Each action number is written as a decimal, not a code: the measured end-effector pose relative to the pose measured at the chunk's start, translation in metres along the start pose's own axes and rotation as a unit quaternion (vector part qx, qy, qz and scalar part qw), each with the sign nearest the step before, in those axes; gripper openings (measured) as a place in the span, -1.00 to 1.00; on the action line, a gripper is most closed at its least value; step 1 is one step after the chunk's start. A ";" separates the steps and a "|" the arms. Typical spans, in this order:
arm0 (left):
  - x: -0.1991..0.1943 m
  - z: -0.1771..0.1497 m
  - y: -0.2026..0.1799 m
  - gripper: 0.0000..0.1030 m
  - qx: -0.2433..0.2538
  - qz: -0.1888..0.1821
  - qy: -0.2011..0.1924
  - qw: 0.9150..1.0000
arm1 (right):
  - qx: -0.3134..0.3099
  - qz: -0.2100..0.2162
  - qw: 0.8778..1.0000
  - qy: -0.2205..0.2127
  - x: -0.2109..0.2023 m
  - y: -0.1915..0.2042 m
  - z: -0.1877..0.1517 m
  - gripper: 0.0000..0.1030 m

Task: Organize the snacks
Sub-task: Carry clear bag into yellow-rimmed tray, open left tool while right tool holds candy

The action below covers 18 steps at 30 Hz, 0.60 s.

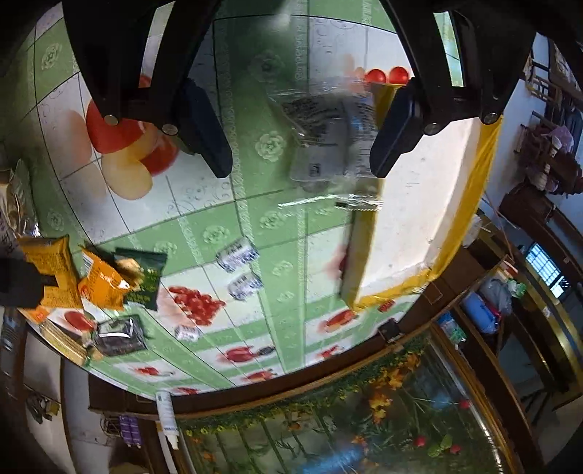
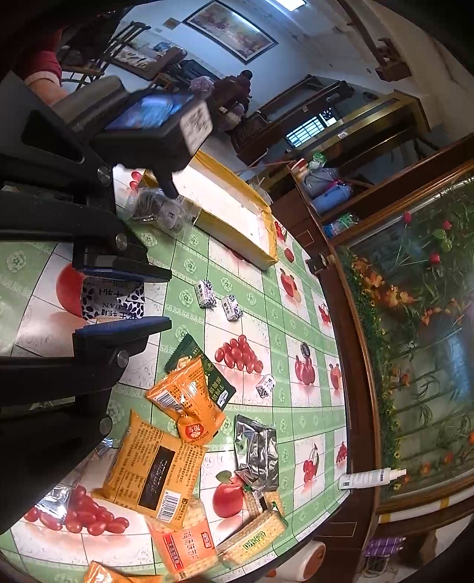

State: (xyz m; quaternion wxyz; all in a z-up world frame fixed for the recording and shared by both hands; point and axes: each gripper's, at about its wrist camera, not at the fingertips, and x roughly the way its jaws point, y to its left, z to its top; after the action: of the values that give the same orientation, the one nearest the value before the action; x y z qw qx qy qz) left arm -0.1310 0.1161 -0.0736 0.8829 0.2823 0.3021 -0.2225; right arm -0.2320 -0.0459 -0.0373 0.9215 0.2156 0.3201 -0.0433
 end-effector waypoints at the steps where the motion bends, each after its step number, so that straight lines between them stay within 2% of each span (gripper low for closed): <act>1: 0.000 0.000 0.005 0.53 -0.010 0.000 0.005 1.000 | 0.000 0.000 1.000 0.001 0.000 0.000 0.000 -0.62; 4: 0.013 -0.006 0.012 0.53 -0.036 -0.029 0.048 0.998 | -0.002 -0.001 1.000 0.006 0.003 0.001 0.000 -0.62; 6: 0.027 -0.013 0.007 0.53 -0.037 -0.022 0.080 0.996 | -0.001 0.001 1.000 0.007 0.005 0.002 0.001 -0.62; 8: 0.034 -0.016 0.009 0.54 -0.057 -0.043 0.082 0.994 | -0.004 0.002 1.000 0.009 0.008 0.005 0.001 -0.62; 10: 0.040 -0.013 0.010 0.40 -0.072 -0.072 0.092 0.991 | -0.007 0.004 1.000 0.011 0.009 0.008 0.001 -0.62; 11: 0.042 -0.010 0.009 0.14 -0.073 -0.086 0.090 0.990 | -0.008 0.002 1.000 0.012 0.010 0.008 0.001 -0.62; 14: 0.046 -0.004 0.009 -0.05 -0.079 -0.118 0.088 0.986 | -0.009 0.001 1.000 0.016 0.012 0.011 0.002 -0.62; 15: 0.045 -0.003 0.013 -0.21 -0.085 -0.122 0.082 0.985 | -0.010 0.001 1.000 0.016 0.013 0.012 0.002 -0.62; 17: 0.046 0.000 0.025 -0.23 -0.104 -0.154 0.086 0.979 | -0.011 0.001 1.000 0.017 0.013 0.014 0.002 -0.62; 18: 0.047 -0.001 0.029 -0.23 -0.109 -0.155 0.088 0.978 | -0.011 0.003 1.000 0.016 0.014 0.015 0.002 -0.62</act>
State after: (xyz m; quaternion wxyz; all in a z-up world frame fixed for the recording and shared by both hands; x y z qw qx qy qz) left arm -0.0811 0.1276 -0.0944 0.8330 0.1530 0.4412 -0.2968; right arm -0.2168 -0.0319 -0.0386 0.9185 0.2076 0.3350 -0.0334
